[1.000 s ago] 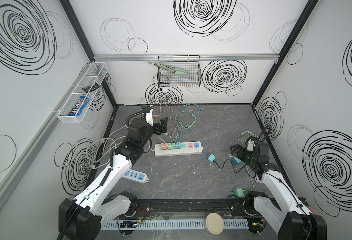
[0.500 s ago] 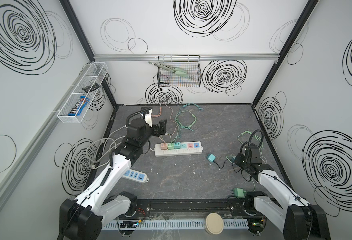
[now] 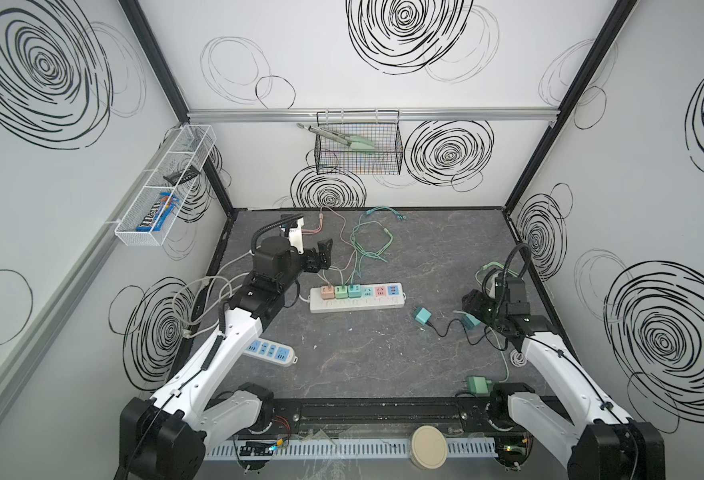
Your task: Insert the plug
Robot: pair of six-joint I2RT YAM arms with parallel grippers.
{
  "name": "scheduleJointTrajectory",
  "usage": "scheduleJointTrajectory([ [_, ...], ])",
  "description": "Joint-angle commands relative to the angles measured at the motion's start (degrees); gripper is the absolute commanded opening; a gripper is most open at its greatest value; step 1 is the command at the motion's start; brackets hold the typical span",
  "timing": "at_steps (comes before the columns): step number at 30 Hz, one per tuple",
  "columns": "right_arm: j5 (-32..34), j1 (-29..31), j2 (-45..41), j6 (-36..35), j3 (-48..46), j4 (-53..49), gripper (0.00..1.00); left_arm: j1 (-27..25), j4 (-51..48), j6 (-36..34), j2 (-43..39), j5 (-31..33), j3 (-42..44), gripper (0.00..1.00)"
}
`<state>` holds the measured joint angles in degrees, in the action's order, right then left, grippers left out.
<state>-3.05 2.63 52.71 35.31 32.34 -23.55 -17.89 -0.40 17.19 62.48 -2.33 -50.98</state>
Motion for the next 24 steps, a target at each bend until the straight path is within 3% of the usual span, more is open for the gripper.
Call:
scheduleJointTrajectory([
  [1, -1.9, -1.52, -3.82, 3.87, 4.58, -9.23, 0.98, 0.51, 0.81, 0.77, 0.25, -0.16, 0.71, 0.96],
  [7, -5.72, -1.82, -10.86, 10.13, 2.27, -11.23, 0.97, 0.88, 0.76, 1.62, 1.16, -1.58, 0.53, 0.96],
  [12, 0.32, -2.14, -11.79, 10.25, -2.17, -12.54, 0.97, 1.04, 0.75, 1.62, 0.82, -1.54, 0.71, 0.96],
  [17, -10.37, -3.38, -12.49, 19.37, -8.85, -0.11, 0.97, 1.1, 0.5, 1.62, 0.99, -1.55, 0.79, 0.96],
  [24, -9.94, -3.51, -7.84, 23.62, -12.33, 16.09, 0.99, 1.1, 0.1, 1.33, 1.59, -1.66, 0.47, 0.96],
])
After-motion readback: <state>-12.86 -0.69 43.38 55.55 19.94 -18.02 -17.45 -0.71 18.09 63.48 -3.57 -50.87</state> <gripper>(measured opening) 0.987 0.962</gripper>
